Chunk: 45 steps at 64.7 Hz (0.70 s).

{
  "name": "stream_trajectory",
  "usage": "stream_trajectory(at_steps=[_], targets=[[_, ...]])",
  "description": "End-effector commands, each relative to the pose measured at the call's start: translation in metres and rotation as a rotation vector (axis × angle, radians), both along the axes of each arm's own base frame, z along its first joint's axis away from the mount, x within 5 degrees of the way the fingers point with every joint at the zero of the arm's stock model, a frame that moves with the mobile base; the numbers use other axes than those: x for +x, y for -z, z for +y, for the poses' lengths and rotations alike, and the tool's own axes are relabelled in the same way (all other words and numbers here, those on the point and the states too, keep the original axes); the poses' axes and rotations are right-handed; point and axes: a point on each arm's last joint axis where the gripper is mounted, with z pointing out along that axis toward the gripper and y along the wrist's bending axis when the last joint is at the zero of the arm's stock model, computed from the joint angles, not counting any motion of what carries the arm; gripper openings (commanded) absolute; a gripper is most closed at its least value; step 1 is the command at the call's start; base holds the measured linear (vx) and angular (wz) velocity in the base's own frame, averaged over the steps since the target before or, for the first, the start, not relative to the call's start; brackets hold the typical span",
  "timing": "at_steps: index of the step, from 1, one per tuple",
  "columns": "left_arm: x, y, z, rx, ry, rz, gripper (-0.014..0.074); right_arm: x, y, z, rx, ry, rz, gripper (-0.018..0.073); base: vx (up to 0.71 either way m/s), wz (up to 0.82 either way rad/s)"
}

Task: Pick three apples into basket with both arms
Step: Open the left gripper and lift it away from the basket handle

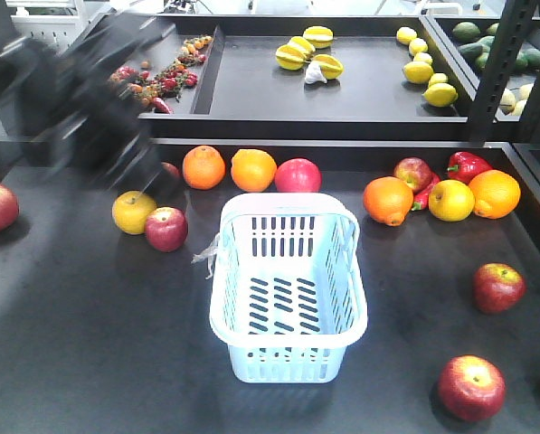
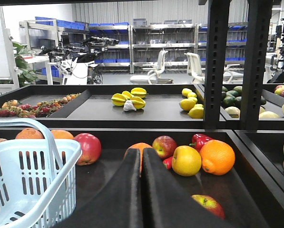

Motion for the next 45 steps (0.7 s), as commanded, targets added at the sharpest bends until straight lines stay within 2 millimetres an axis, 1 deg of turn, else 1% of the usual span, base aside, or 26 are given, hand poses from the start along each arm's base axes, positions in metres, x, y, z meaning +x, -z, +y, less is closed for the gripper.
stream_trajectory(at_steps=[1, 2, 3, 5, 11, 12, 16, 20, 21, 25, 34, 38, 41, 45], targets=[[-0.045, -0.015, 0.016, -0.060, -0.002, -0.058, -0.0008, -0.001, -0.002, 0.000, -0.006, 0.002, -0.069, -0.0005, 0.00, 0.00], [-0.050, -0.014, 0.018, -0.063, -0.005, -0.066, -0.0008, -0.001, -0.002, 0.000, -0.006, 0.002, -0.069, -0.0005, 0.00, 0.00], [-0.055, -0.009, 0.020, -0.063, -0.012, -0.062, -0.0008, -0.001, -0.002, 0.000, -0.006, 0.002, -0.069, -0.0005, 0.00, 0.00], [-0.068, -0.010, 0.026, -0.080, -0.028, -0.094, -0.0008, -0.001, -0.002, 0.000, -0.006, 0.002, -0.069, -0.0005, 0.00, 0.00], [-0.098, 0.000, 0.041, -0.137, -0.094, -0.177, -0.0008, -0.001, -0.002, 0.000, -0.006, 0.002, -0.069, -0.0005, 0.00, 0.00], [-0.103, 0.005, 0.043, -0.140, -0.105, -0.177, -0.0008, -0.001, -0.002, 0.000, -0.006, 0.002, -0.069, -0.0005, 0.00, 0.00], [-0.125, 0.014, 0.055, -0.186, -0.156, -0.228, -0.0008, -0.001, -0.002, 0.000, -0.006, 0.002, -0.069, -0.0005, 0.00, 0.00], [-0.141, 0.024, 0.063, -0.226, -0.204, -0.260, -0.0008, -0.001, -0.002, 0.000, -0.006, 0.002, -0.069, -0.0005, 0.00, 0.00], [-0.145, 0.031, 0.065, -0.229, -0.214, -0.256, -0.0008, -0.001, -0.002, 0.000, -0.006, 0.002, -0.069, -0.0005, 0.00, 0.00], [-0.163, 0.045, 0.075, -0.261, -0.243, -0.301, -0.0008, -0.001, -0.002, 0.000, -0.006, 0.002, -0.069, -0.0005, 0.00, 0.00], [-0.193, 0.078, 0.090, -0.336, -0.297, -0.380, -0.0008, -0.001, -0.002, 0.000, -0.006, 0.002, -0.069, -0.0005, 0.00, 0.00], [-0.202, 0.090, 0.094, -0.370, -0.318, -0.406, -0.0008, -0.001, -0.002, 0.000, -0.006, 0.002, -0.069, -0.0005, 0.00, 0.00], [-0.207, 0.103, 0.097, -0.378, -0.328, -0.418, -0.0008, -0.001, -0.002, 0.000, -0.006, 0.002, -0.069, -0.0005, 0.00, 0.00], [-0.213, 0.113, 0.101, -0.385, -0.335, -0.442, -0.0008, -0.001, -0.002, 0.000, -0.006, 0.002, -0.069, -0.0005, 0.00, 0.00]])
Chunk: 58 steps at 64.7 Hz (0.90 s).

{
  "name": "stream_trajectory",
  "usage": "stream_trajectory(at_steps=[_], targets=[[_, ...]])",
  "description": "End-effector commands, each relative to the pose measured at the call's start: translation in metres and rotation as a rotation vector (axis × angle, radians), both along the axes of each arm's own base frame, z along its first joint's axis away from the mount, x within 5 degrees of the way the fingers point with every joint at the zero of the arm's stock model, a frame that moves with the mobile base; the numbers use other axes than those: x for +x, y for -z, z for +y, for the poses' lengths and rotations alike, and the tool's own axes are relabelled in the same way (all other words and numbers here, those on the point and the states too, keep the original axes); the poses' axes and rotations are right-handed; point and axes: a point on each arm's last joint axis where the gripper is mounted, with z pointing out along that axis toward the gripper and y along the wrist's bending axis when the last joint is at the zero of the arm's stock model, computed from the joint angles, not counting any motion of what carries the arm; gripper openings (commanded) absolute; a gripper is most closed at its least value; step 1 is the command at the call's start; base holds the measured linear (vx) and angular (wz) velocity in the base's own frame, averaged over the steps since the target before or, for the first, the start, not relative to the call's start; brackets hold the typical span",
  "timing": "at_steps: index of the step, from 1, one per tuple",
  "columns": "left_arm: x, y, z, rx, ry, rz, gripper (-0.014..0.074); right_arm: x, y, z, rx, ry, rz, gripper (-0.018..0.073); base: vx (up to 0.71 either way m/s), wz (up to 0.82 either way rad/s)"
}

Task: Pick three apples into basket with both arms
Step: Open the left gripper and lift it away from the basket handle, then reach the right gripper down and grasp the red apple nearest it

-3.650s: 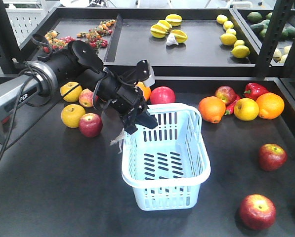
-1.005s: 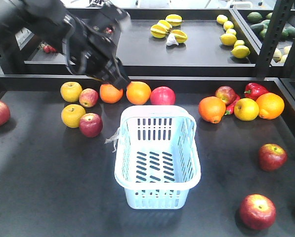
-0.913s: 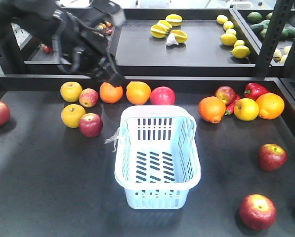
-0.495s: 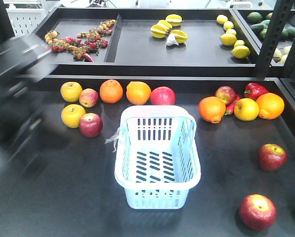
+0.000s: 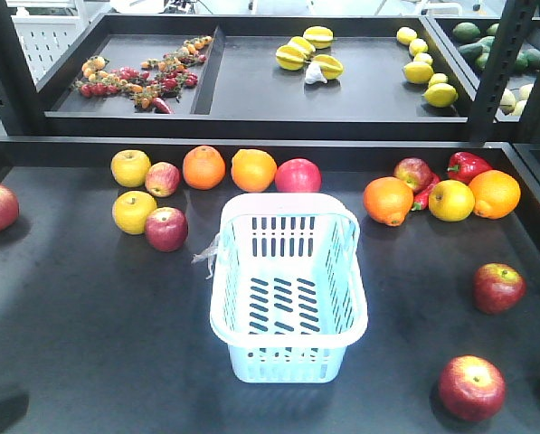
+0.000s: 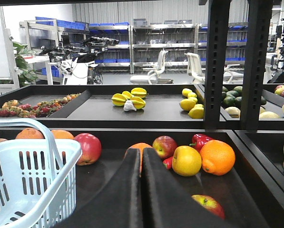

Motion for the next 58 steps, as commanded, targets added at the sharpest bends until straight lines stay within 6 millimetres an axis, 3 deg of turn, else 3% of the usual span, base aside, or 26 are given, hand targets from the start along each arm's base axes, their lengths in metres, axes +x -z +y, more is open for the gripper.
stream_trajectory(at_steps=[1, 11, 24, 29, 35, 42, 46, 51, 58], targets=[[-0.004, 0.000, 0.003, -0.094, -0.046, -0.096, -0.0008, -0.001, -0.002, 0.000, -0.006, 0.002, -0.069, -0.0005, 0.00, 0.00], [-0.005, 0.016, 0.005, -0.092, -0.058, -0.088, -0.0008, -0.001, -0.002, 0.000, -0.006, 0.002, -0.072, -0.0005, 0.00, 0.00], [-0.004, 0.015, 0.005, -0.100, -0.068, -0.103, -0.0008, -0.001, -0.006, 0.000, 0.034, -0.001, -0.105, -0.0005, 0.00, 0.00], [-0.004, 0.015, 0.005, -0.101, -0.069, -0.105, -0.0008, -0.003, -0.013, -0.001, 0.160, -0.014, -0.178, -0.0005, 0.00, 0.00], [-0.004, 0.015, 0.005, -0.101, -0.069, -0.105, -0.0008, -0.006, -0.023, -0.005, 0.438, -0.039, -0.291, -0.0005, 0.00, 0.00], [-0.004, 0.015, 0.005, -0.101, -0.069, -0.105, -0.0008, -0.013, -0.045, -0.009, 0.605, -0.078, -0.422, -0.0005, 0.00, 0.00], [-0.004, 0.015, 0.005, -0.101, -0.068, -0.104, -0.0008, -0.019, -0.065, -0.008, 0.610, -0.099, -0.457, -0.0005, 0.00, 0.00], [-0.004, 0.015, 0.005, -0.101, -0.068, -0.104, -0.0008, -0.025, -0.093, -0.005, 0.556, -0.111, -0.419, -0.0004, 0.00, 0.00], [-0.004, 0.015, 0.005, -0.101, -0.069, -0.105, -0.0008, -0.026, -0.131, 0.001, 0.393, -0.085, -0.212, -0.0004, 0.00, 0.00]])
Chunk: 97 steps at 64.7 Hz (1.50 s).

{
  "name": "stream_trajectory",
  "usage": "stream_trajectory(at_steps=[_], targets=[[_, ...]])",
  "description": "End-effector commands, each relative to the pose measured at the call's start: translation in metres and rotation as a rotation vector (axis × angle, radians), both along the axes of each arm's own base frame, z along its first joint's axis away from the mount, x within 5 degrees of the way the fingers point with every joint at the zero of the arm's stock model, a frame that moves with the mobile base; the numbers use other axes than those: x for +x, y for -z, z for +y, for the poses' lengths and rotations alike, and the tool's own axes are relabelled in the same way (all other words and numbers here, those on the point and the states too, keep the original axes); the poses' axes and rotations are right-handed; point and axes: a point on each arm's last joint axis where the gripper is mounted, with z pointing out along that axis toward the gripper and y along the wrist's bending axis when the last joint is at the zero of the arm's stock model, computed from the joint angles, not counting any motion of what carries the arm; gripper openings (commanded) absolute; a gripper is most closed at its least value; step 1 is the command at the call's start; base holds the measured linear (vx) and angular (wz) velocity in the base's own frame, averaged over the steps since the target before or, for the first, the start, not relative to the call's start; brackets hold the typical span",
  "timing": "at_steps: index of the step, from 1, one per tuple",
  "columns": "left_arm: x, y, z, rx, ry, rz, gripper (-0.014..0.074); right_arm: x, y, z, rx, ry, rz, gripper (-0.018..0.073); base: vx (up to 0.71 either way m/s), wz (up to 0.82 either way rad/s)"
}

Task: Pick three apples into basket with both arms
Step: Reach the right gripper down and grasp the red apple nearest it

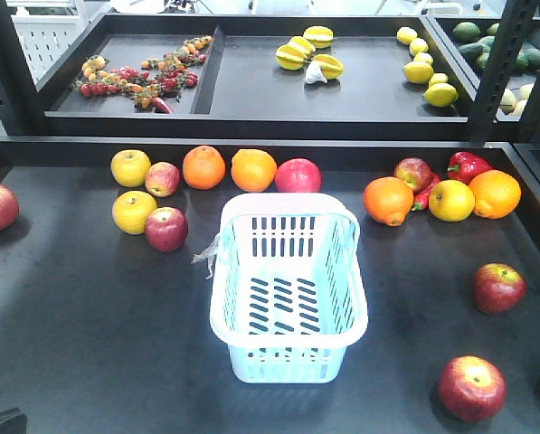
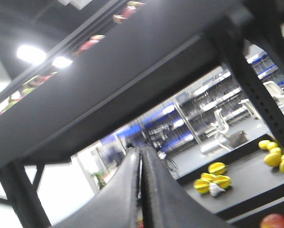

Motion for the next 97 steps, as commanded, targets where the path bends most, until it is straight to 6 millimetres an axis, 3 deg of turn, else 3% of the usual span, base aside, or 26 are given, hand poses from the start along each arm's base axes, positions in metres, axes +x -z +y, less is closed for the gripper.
stream_trajectory(at_steps=[1, 12, 24, 29, 36, 45, 53, 62, 79, 97], targets=[[0.003, -0.014, 0.000, -0.066, -0.027, -0.059, -0.0008, -0.002, -0.042, 0.003, -0.167, 0.024, 0.105, -0.0004, 0.00, 0.00], [0.003, -0.014, 0.000, -0.066, -0.027, -0.059, -0.0008, 0.013, -0.083, 0.004, -0.451, 0.028, 0.430, -0.0004, 0.00, 0.00], [0.003, -0.014, 0.000, -0.066, -0.027, -0.059, -0.0008, 0.043, -0.078, 0.005, -0.530, -0.019, 0.624, 0.0001, 0.00, 0.00], [0.003, -0.014, 0.000, -0.066, -0.027, -0.059, -0.0008, 0.057, -0.070, 0.007, -0.579, -0.053, 0.709, 0.0043, 0.00, 0.00], [0.003, -0.014, 0.000, -0.064, -0.025, -0.056, -0.0008, 0.073, -0.060, 0.011, -0.646, -0.131, 0.801, 0.0203, 0.00, 0.00], [0.003, -0.014, -0.001, -0.066, -0.025, -0.055, -0.0008, 0.093, -0.051, 0.012, -0.682, -0.168, 0.861, 0.0556, 0.00, 0.00], [0.003, -0.014, -0.001, -0.067, -0.025, -0.055, -0.0008, 0.103, -0.047, 0.013, -0.631, -0.178, 0.889, 0.0713, 0.00, 0.00], [0.003, -0.014, -0.001, -0.067, -0.025, -0.055, -0.0008, 0.118, -0.039, 0.013, -0.601, -0.193, 0.967, 0.0722, 0.00, 0.00], [0.003, -0.014, -0.001, -0.067, -0.025, -0.055, -0.0008, 0.174, -0.022, 0.014, -0.560, -0.272, 1.245, 0.0697, 0.00, 0.00], [0.003, -0.014, -0.001, -0.067, -0.025, -0.055, -0.0008, 0.227, 0.036, 0.011, -0.556, -0.319, 1.522, 0.0686, 0.00, 0.00]])
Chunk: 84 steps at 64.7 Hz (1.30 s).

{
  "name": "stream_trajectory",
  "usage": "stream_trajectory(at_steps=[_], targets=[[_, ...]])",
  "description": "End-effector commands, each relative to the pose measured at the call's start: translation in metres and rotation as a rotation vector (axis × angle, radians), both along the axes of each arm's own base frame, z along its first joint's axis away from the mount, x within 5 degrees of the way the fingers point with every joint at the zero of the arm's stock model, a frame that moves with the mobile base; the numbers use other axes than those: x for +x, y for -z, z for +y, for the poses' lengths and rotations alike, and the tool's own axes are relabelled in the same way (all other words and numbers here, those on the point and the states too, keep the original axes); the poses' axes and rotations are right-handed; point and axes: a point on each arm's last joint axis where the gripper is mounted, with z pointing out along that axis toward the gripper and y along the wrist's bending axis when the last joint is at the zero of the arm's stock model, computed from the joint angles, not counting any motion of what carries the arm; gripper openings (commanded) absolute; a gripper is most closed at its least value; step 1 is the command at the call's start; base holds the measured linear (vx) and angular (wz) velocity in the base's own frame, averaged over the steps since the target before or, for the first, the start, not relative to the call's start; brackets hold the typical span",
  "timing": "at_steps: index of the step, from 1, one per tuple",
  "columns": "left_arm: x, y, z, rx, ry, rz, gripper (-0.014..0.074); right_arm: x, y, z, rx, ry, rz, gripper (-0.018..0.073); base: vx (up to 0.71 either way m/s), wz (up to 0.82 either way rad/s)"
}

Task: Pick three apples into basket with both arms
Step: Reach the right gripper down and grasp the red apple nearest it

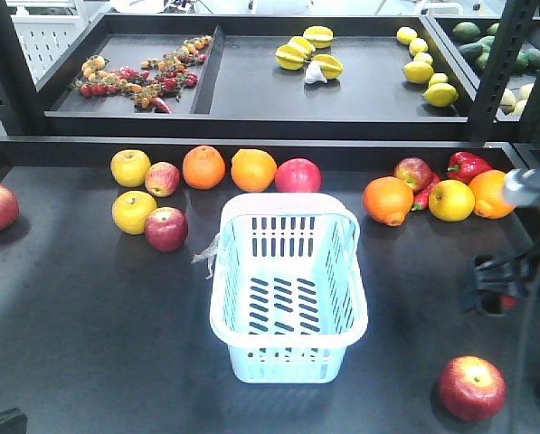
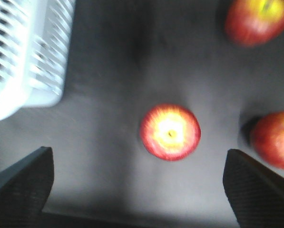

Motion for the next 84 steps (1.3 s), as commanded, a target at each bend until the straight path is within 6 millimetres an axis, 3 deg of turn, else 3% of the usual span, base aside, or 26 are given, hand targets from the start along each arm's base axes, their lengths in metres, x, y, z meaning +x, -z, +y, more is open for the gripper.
stream_trajectory(at_steps=[1, 18, 28, 56, 84], targets=[[0.003, -0.014, -0.001, -0.066, -0.024, -0.054, -0.0008, 0.016, 0.007, -0.004, -0.024, 0.023, 0.008, 0.0685, 0.00, 0.00], [0.003, -0.014, -0.001, -0.066, -0.024, -0.054, -0.0008, 0.041, 0.067, -0.011, -0.099, 0.095, 0.199, 0.0676, 0.00, 0.00], [0.003, -0.013, -0.001, -0.064, -0.023, -0.052, -0.0008, 0.048, 0.091, -0.011, -0.101, 0.091, 0.275, 0.0673, 0.00, 0.00], [0.003, -0.013, -0.001, -0.064, -0.023, -0.052, -0.0008, 0.057, 0.106, -0.009, -0.086, 0.093, 0.248, 0.0664, 0.00, 0.00], [0.003, -0.013, -0.001, -0.064, -0.023, -0.052, -0.0008, 0.066, 0.150, -0.009, -0.087, 0.109, 0.317, 0.0650, 0.00, 0.00]])
